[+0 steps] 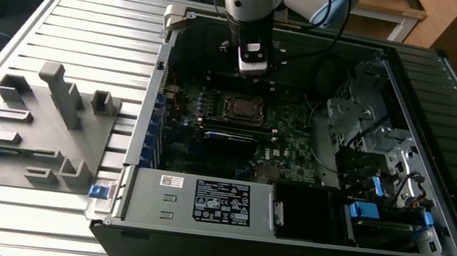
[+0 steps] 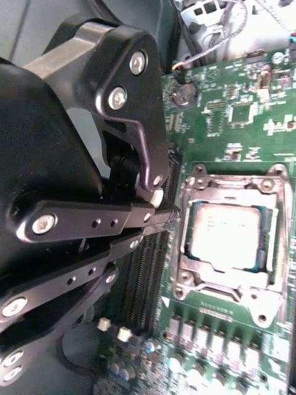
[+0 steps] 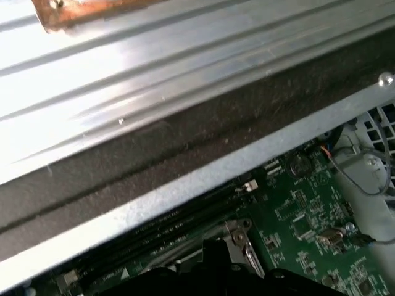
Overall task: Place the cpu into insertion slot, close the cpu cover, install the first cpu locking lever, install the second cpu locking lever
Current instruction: 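Install the first cpu locking lever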
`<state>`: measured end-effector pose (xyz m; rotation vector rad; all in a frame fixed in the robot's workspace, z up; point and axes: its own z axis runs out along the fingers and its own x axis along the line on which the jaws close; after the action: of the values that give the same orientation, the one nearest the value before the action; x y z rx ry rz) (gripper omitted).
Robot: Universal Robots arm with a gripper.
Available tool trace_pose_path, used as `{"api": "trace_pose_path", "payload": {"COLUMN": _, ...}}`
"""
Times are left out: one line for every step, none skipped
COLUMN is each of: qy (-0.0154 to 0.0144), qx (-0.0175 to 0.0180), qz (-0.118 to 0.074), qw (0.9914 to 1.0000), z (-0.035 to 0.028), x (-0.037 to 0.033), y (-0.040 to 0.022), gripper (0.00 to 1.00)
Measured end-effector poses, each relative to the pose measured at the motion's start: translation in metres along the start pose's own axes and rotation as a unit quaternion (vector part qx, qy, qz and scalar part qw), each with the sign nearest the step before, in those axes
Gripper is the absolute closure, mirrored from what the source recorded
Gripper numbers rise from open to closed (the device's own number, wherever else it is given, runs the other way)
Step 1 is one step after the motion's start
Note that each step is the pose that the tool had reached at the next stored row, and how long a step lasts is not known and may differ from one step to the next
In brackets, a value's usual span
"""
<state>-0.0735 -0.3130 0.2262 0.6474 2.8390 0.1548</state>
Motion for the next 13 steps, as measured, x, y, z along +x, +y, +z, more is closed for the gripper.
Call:
{"api": "trace_pose_path", "payload": {"qy": -0.0012, "qx": 0.0049, "qz": -0.002, "qw": 0.99999, "z": 0.0002, "x": 0.0000, "y": 0.0000, "gripper": 0.89}}
{"api": "trace_pose_path", "payload": {"qy": -0.0017, "qx": 0.0096, "qz": -0.004, "qw": 0.99994, "z": 0.0005, "x": 0.0000, "y": 0.0000, "gripper": 0.89}}
{"api": "trace_pose_path", "payload": {"qy": -0.0006, "qx": 0.0126, "qz": -0.006, "qw": 0.99990, "z": 0.0008, "x": 0.0000, "y": 0.0000, "gripper": 0.89}}
{"api": "trace_pose_path", "payload": {"qy": 0.0018, "qx": 0.0152, "qz": -0.008, "qw": 0.99985, "z": 0.0010, "x": 0.0001, "y": -0.0001, "gripper": 0.89}}
{"api": "trace_pose_path", "payload": {"qy": 0.0060, "qx": 0.0176, "qz": -0.010, "qw": 0.99978, "z": 0.0013, "x": 0.0001, "y": -0.0001, "gripper": 0.89}}
{"api": "trace_pose_path", "payload": {"qy": 0.0113, "qx": 0.0198, "qz": -0.012, "qw": 0.99967, "z": 0.0015, "x": 0.0002, "y": -0.0001, "gripper": 0.89}}
{"api": "trace_pose_path", "payload": {"qy": 0.0169, "qx": 0.0220, "qz": -0.014, "qw": 0.99952, "z": 0.0018, "x": 0.0002, "y": -0.0002, "gripper": 0.89}}
{"api": "trace_pose_path", "payload": {"qy": 0.0229, "qx": 0.0242, "qz": -0.015, "qw": 0.99933, "z": 0.0020, "x": 0.0003, "y": -0.0002, "gripper": 0.89}}
{"api": "trace_pose_path", "payload": {"qy": 0.0292, "qx": 0.0267, "qz": -0.017, "qw": 0.99906, "z": 0.0023, "x": 0.0003, "y": -0.0003, "gripper": 0.89}}
{"api": "trace_pose_path", "payload": {"qy": 0.0349, "qx": 0.0287, "qz": -0.020, "qw": 0.99879, "z": 0.0025, "x": 0.0004, "y": -0.0003, "gripper": 0.89}}
{"api": "trace_pose_path", "payload": {"qy": 0.0391, "qx": 0.0302, "qz": -0.022, "qw": 0.99855, "z": 0.0026, "x": 0.0004, "y": -0.0003, "gripper": 0.89}}
{"api": "trace_pose_path", "payload": {"qy": 0.0398, "qx": 0.0305, "qz": -0.022, "qw": 0.99850, "z": 0.0026, "x": 0.0004, "y": -0.0003, "gripper": 0.89}}
{"api": "trace_pose_path", "payload": {"qy": 0.0398, "qx": 0.0306, "qz": -0.022, "qw": 0.99850, "z": 0.0025, "x": 0.0004, "y": -0.0004, "gripper": 0.89}}
